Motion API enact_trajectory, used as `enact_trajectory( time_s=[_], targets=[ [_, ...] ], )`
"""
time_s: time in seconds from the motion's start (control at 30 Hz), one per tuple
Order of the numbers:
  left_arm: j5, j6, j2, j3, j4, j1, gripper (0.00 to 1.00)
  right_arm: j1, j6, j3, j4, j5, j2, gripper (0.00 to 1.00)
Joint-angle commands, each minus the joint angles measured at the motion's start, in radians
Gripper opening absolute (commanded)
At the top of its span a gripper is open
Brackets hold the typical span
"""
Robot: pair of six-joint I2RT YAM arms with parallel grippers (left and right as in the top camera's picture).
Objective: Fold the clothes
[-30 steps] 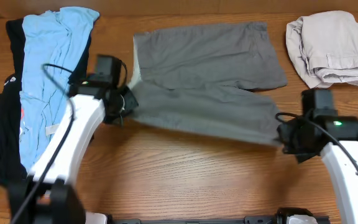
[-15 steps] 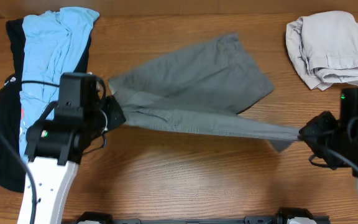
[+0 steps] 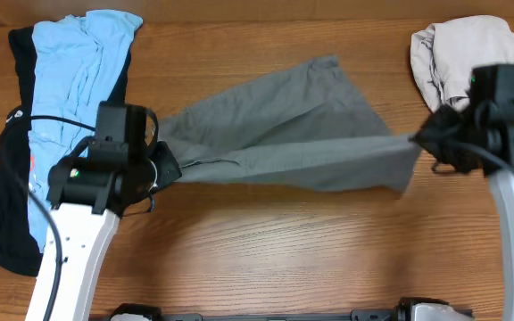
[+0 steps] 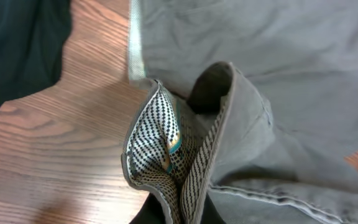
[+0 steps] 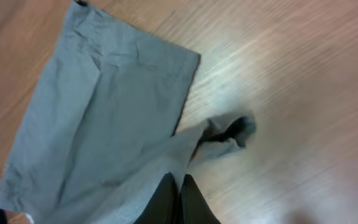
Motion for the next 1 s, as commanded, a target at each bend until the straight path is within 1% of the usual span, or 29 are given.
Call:
enact_trajectory(
  time_s=[0.0,0.03,0.17,0.3,0.6,0.83,0.97],
  targets=[
    [-0.281,-0.105,0.063,0.015,0.037,0.013,0.04,-0.015,-0.059,0.021,0.113,0.068,0.095,0.04],
    [-0.323,-0.129,0.091,0.015,0.067,0.013,0.04,-0.015,-0.06,0.021,0.172,0.067,0.128,0.04],
    [-0.391,-0.196,0.174,0.015,0.145,0.015,0.04,-0.015,-0.081,0.021,0.315,0.063,0.198,0.04],
    [-0.433,-0.201,0.269,0.015,0.239,0.015,0.04,-0.013,-0.082,0.021,0.409,0.064,0.256,0.04],
    [-0.44,-0.2,0.486,0.015,0.499,0.015,0.04,-0.013,-0.085,0.021,0.542,0.064,0.414,0.04],
    [-0.447,-0.2,0.558,0.015,0.613,0.015,0.04,0.014,-0.085,0.01,0.669,0.064,0.474,0.04],
    [-0.447,-0.2,0.569,0.015,0.656,0.015,0.04,0.037,-0.084,0.009,0.725,0.068,0.498,0.04]
  ],
)
